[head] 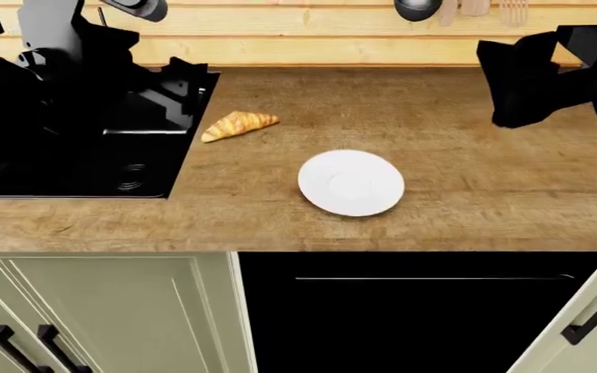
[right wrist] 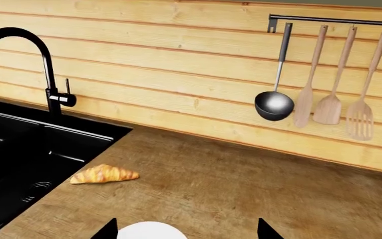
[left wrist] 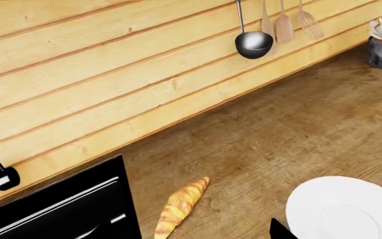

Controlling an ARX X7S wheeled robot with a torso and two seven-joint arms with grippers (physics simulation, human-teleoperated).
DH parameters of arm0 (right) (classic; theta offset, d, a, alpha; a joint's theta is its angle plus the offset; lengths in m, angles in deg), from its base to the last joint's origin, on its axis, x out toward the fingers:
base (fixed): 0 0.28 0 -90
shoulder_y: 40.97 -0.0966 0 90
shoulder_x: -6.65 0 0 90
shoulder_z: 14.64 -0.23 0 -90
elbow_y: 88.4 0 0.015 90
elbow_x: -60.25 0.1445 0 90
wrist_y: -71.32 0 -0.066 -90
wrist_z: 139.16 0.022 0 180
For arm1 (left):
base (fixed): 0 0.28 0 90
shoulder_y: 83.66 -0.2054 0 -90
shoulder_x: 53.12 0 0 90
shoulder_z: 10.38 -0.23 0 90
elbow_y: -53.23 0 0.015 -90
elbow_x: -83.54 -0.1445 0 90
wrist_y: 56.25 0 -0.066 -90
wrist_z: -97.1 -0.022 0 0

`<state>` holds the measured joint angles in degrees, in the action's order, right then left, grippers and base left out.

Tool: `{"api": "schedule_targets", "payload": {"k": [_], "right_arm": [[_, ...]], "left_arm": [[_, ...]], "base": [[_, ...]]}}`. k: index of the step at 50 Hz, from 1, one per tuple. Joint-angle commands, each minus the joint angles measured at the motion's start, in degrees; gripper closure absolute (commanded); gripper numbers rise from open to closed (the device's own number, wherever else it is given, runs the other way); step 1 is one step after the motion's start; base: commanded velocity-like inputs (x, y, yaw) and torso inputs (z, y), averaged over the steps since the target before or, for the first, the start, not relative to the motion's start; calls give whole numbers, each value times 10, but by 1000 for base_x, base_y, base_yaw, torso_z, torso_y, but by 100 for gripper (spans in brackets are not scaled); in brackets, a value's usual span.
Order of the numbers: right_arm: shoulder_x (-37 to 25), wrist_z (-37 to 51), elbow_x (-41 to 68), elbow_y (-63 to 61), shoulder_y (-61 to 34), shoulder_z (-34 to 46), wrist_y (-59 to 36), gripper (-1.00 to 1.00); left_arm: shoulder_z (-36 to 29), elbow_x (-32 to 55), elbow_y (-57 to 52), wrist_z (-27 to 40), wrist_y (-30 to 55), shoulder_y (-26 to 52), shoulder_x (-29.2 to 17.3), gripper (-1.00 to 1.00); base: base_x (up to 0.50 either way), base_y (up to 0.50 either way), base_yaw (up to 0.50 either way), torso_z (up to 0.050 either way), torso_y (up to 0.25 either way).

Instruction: Place the pastries on the plates.

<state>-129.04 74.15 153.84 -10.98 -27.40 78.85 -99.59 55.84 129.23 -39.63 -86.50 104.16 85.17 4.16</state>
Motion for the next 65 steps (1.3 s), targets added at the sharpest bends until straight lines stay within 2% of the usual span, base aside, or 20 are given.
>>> {"api": "schedule_targets", "payload": {"k": [1,17,21,22,34,44,56,60,65], "right_arm": [[-5,13,22,11,-7,7,6,-100],[-11,22,40,20,-11,21,9,-100],[-13,18,42,20,-13,24,10,-100],[-13,17,42,21,-13,26,9,-100],[-17,22,51,24,-15,34,14,-100],[-22,18,53,26,-21,45,12,-100],[-25,8,45,20,-20,49,20,-100],[-26,13,48,21,-20,50,24,-100],[-27,4,45,19,-20,52,25,-100]], "left_arm": [[-9,3,2,-1,8,3,-1,-100],[-12,8,-5,5,8,-15,-2,-100],[-19,4,8,-16,0,-5,-14,-100],[-13,10,-6,9,11,-13,3,-100],[-14,12,-7,10,7,-22,-2,-100],[-28,3,8,-16,-7,-11,-16,-100],[-29,6,5,-8,-5,-14,-12,-100],[-26,13,-9,16,9,-19,7,-100],[-32,10,-3,-2,2,-12,-7,-100]], "base": [[191,0,0,0,0],[201,-53,0,0,0],[226,-73,0,0,0],[262,-74,0,0,0],[297,-66,0,0,0],[318,-23,0,0,0],[367,0,0,0,1],[373,0,0,0,0],[374,0,0,0,0]]}}
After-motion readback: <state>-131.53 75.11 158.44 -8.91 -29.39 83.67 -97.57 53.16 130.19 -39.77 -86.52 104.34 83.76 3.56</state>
